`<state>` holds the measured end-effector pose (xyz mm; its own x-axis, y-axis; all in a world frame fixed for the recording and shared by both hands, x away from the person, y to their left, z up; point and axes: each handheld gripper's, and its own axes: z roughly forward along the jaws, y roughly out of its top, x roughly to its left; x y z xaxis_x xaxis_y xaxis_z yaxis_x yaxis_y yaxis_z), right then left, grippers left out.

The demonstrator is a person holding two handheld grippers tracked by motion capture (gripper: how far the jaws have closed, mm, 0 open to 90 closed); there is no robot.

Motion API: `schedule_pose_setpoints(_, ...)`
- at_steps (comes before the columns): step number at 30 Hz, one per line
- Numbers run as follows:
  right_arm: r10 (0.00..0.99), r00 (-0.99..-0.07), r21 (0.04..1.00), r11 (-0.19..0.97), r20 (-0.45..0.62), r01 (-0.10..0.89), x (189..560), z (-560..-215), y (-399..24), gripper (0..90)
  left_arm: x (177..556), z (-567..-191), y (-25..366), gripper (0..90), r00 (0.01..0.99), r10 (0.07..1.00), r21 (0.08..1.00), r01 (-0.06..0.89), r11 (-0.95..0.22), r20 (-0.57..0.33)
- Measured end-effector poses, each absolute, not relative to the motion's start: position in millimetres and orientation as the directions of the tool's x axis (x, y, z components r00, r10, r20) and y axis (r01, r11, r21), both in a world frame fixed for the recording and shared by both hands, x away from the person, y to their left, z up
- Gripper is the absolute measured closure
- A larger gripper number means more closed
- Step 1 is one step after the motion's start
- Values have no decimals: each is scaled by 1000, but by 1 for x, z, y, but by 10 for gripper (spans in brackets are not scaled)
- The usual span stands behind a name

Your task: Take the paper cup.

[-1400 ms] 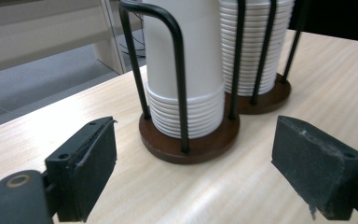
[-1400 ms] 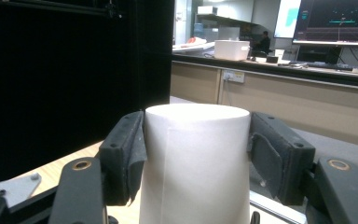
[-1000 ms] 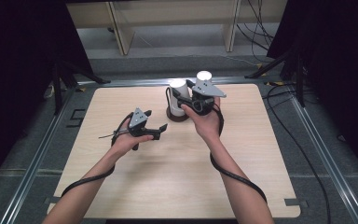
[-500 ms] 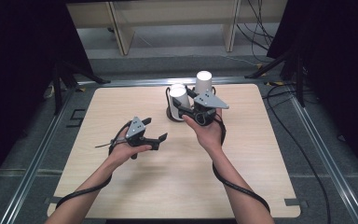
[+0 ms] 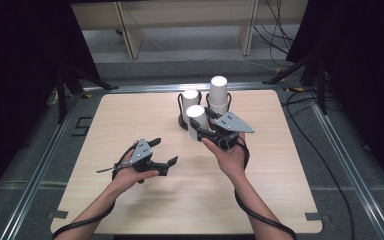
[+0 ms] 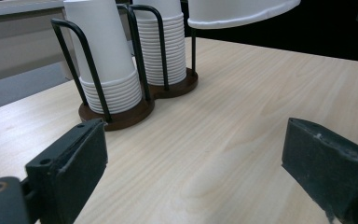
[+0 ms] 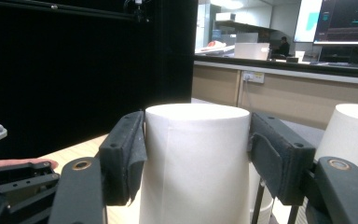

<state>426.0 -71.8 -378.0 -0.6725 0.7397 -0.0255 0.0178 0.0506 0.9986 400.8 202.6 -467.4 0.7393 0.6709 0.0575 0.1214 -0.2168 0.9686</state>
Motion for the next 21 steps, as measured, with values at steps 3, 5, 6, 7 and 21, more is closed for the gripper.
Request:
schedule_pose_setpoints(3,735,-678,998,22,19,52,419,-383,-77,383,396,-468,204,64,740,670,967,121,-223,62)
schedule_pose_setpoints(5,743,-669,999,30,2,36,419,-384,-81,383,391,-469,206,65,743,667,969,120,-215,56)
schedule_pose_setpoints(6,740,-670,997,-15,62,76,416,-389,-85,383,389,-468,207,65,741,668,969,119,-216,58)
schedule_pose_setpoints(7,743,-666,996,-23,71,81,416,-391,-88,383,388,-468,208,65,740,669,969,116,-217,61)
schedule_pose_setpoints(21,772,-602,978,-134,204,159,413,-417,-116,383,372,-474,222,65,718,695,976,126,-175,32)
